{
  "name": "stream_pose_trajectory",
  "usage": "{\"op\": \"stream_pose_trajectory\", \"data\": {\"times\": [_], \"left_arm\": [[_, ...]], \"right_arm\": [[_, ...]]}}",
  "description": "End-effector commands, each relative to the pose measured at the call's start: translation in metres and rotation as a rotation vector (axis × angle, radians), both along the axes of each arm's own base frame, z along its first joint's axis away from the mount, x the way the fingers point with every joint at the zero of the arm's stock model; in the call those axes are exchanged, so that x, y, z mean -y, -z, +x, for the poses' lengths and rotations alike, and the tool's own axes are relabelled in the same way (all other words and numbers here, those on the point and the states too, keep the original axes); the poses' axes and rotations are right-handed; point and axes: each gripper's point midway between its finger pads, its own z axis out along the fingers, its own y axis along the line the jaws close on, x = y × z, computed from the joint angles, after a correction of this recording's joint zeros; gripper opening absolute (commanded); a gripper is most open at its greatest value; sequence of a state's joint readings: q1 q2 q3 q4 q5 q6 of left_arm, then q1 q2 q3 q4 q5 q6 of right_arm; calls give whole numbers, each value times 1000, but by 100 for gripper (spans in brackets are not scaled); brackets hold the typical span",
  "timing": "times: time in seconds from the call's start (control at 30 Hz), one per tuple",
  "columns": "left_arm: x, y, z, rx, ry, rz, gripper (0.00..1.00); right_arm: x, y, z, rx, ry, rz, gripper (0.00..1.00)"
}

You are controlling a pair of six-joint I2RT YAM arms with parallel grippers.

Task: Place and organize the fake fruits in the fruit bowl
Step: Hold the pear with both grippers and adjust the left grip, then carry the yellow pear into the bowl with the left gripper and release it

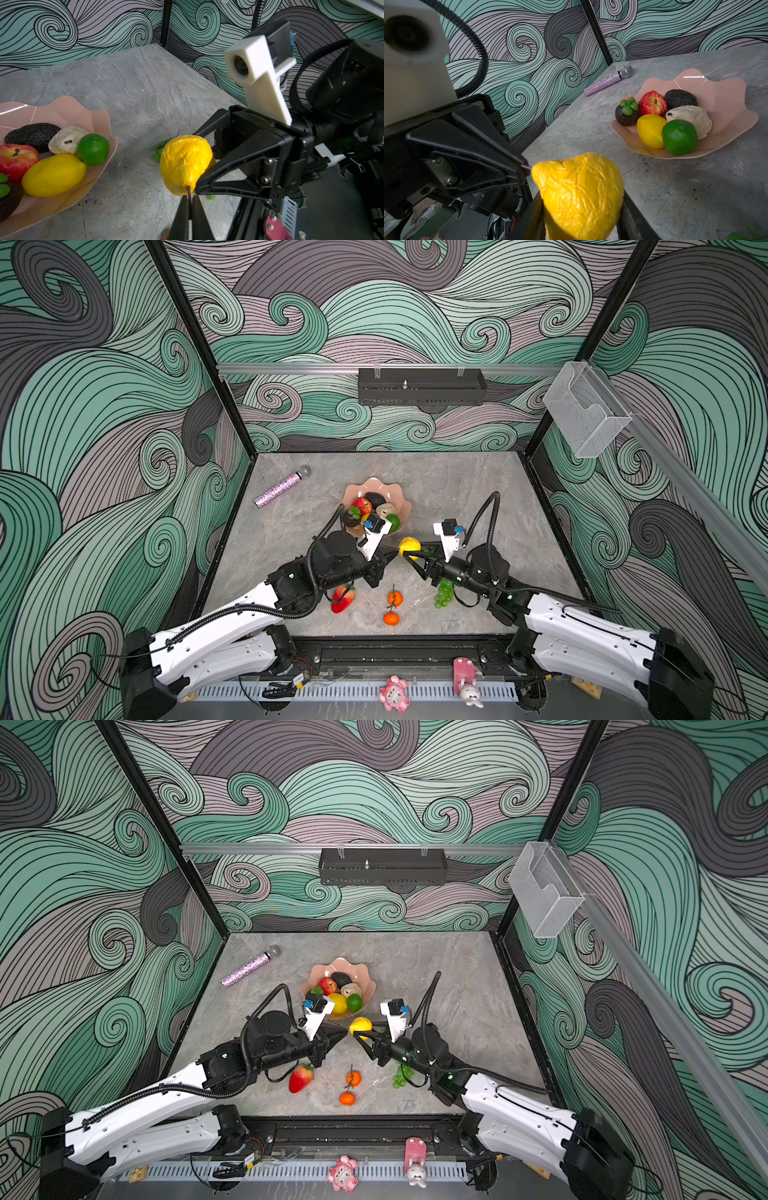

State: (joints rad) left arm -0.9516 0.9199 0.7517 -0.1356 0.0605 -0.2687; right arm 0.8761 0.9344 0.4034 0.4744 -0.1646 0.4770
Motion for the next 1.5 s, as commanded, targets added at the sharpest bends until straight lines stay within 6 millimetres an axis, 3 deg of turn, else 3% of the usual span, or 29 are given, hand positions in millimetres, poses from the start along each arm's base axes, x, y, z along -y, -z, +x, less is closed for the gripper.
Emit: {"op": "stream_pose_trajectory", "data": {"times": [0.0,0.17,0.27,0.43,0.6,0.73,1.0,1.47], "left_arm": [[2,-9,2,5,0,-31,3],[1,-8,3,1,-8,-25,0],[-5,-5,8,7,-36,28,0],[-35,6,23,-8,-141,230,0],[-62,28,40,-80,-226,414,0],[-73,45,57,-142,-258,526,0],[-86,59,105,-243,-339,638,0],[-77,99,144,-413,-320,741,0]], "right_arm": [[-1,-11,-2,22,-8,38,44],[-3,-10,-2,26,-16,29,49],[0,-5,-1,33,-3,-7,62],[14,4,-2,111,23,-100,85],[34,15,-3,160,66,-197,95],[47,28,-3,142,99,-235,96],[60,53,-5,60,142,-255,95],[80,68,-14,37,176,-229,97]]}}
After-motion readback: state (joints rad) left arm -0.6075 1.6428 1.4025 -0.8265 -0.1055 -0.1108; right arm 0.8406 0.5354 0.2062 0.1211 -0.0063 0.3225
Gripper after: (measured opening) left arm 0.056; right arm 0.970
